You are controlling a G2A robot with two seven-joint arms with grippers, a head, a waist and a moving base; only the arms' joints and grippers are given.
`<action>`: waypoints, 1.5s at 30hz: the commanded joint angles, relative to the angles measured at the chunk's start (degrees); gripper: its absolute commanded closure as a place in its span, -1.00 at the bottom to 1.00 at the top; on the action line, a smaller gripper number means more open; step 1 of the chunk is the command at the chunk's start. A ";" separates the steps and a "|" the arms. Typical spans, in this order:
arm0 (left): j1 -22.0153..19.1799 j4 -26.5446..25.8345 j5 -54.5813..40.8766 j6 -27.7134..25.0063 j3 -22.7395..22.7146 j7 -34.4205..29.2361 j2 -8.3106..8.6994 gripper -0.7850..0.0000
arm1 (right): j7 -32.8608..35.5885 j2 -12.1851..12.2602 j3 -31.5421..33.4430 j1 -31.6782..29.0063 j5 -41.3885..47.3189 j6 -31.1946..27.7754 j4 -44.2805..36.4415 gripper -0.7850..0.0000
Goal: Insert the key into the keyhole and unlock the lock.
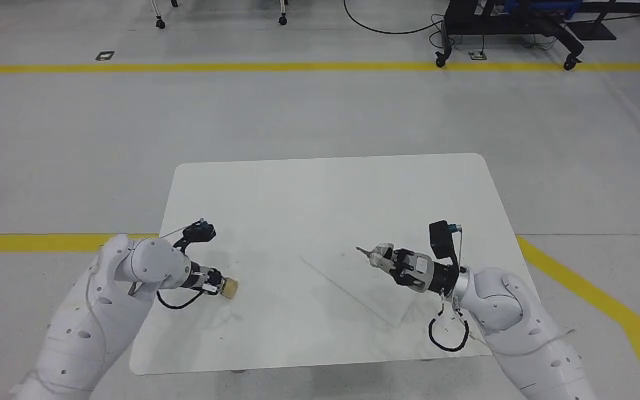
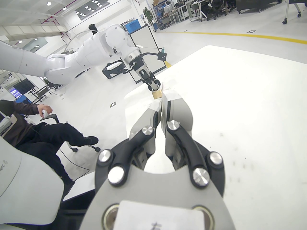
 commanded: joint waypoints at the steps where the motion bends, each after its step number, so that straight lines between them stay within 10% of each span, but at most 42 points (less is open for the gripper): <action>1: 0.47 -1.14 -0.62 -0.35 -1.44 1.56 0.25 1.00 | 0.00 0.00 0.00 0.00 0.00 0.00 0.00 1.00; 10: 5.61 -10.97 -2.43 -8.29 -6.83 9.34 1.49 1.00 | 0.00 0.00 0.00 0.00 0.00 0.00 0.00 1.00; 16: 4.99 -10.72 -12.81 -21.62 -1.05 13.85 0.15 1.00 | 0.00 0.00 0.00 0.00 0.00 0.00 0.00 1.00; 26: 5.72 -11.72 -15.18 -23.17 -0.55 16.16 -0.07 1.00 | 0.00 0.00 0.00 0.00 0.00 0.00 0.00 1.00; 38: -7.46 3.93 -51.23 -35.01 12.02 14.90 -5.32 1.00 | -6.90 -1.76 -2.89 0.87 15.56 8.40 -3.53 1.00; 45: -7.46 3.93 -51.23 -35.01 12.02 14.90 -5.32 1.00 | -6.90 -1.76 -2.89 0.87 15.56 8.40 -3.53 1.00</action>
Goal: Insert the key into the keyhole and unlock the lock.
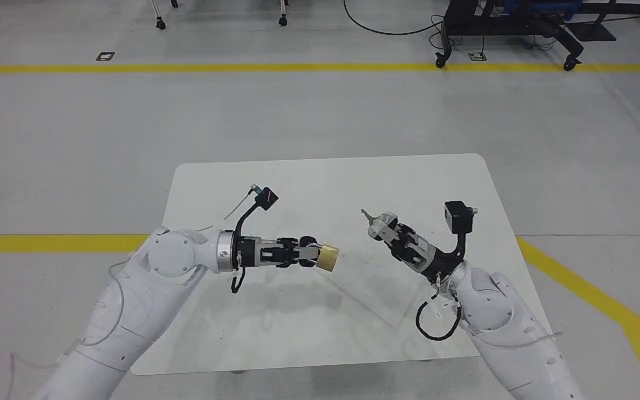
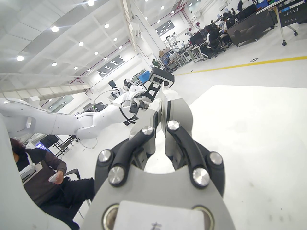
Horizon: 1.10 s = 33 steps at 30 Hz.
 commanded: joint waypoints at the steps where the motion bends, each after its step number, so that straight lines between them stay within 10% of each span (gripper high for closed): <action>1: -0.01 0.01 -0.05 0.00 0.02 -0.04 0.00 1.00 | 0.00 0.00 0.00 0.00 0.02 0.01 0.00 1.00; 28: -7.27 8.59 -5.95 -1.69 4.57 4.33 -4.33 1.00 | 18.41 -3.15 -9.84 6.68 30.74 -3.87 5.05 1.00; 33: -6.26 12.05 -22.76 1.71 3.66 -2.54 -5.13 1.00 | 20.27 -2.96 -8.04 5.91 34.58 -6.70 3.50 1.00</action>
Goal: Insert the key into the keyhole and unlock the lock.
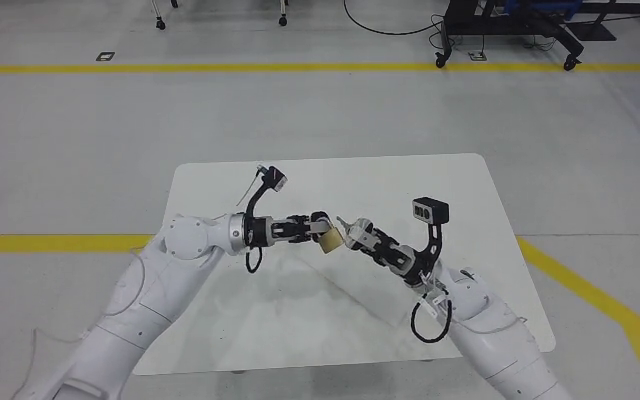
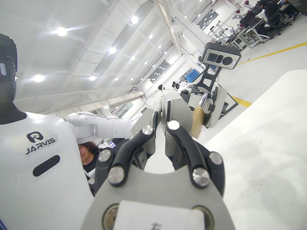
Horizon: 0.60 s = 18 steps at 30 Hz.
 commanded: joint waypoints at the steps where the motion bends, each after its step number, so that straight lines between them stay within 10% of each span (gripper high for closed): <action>1: 0.09 3.02 -11.70 2.67 -0.75 -4.37 -0.40 1.00 | -0.15 0.31 2.08 -0.97 1.85 -2.25 -0.21 1.00; 6: 0.09 10.62 -30.73 12.45 -1.67 -11.29 -2.16 1.00 | 0.46 1.59 8.43 -5.11 5.05 -4.74 -3.17 1.00; 18: -3.44 16.41 -30.55 18.10 1.32 -15.43 -4.10 1.00 | 3.46 2.71 14.16 -8.64 10.87 -4.63 -3.50 1.00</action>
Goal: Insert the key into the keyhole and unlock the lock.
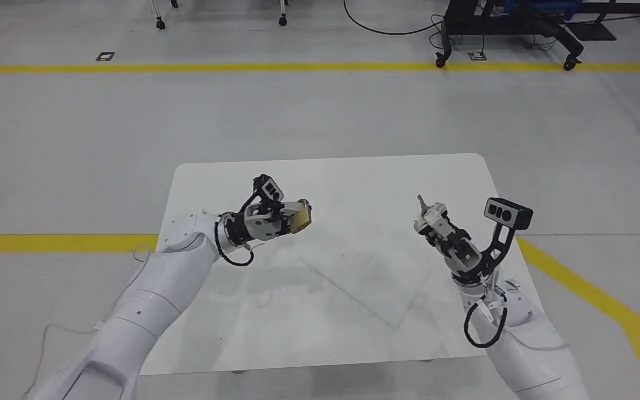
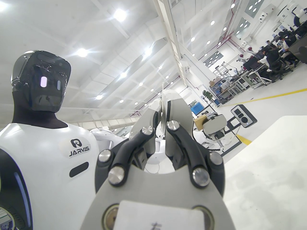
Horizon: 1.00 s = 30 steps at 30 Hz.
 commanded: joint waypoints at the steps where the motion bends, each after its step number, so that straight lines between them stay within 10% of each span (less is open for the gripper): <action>1: 0.00 0.00 -0.01 0.00 0.00 0.01 0.00 1.00 | 0.00 0.00 0.00 0.00 0.00 0.00 0.00 1.00; 7: 2.10 -4.95 4.13 -0.25 -0.13 5.42 0.19 1.00 | -0.03 0.02 0.15 -0.01 -0.68 0.50 0.19 1.00; 16: 1.33 -7.87 7.41 6.65 0.21 15.53 -0.73 1.00 | -10.24 -1.18 -1.64 0.29 -31.74 15.81 -6.89 1.00; 30: -3.83 -1.31 5.96 -6.55 2.02 20.76 -5.41 1.00 | -22.74 -3.54 -5.63 1.49 -39.18 26.43 -8.35 1.00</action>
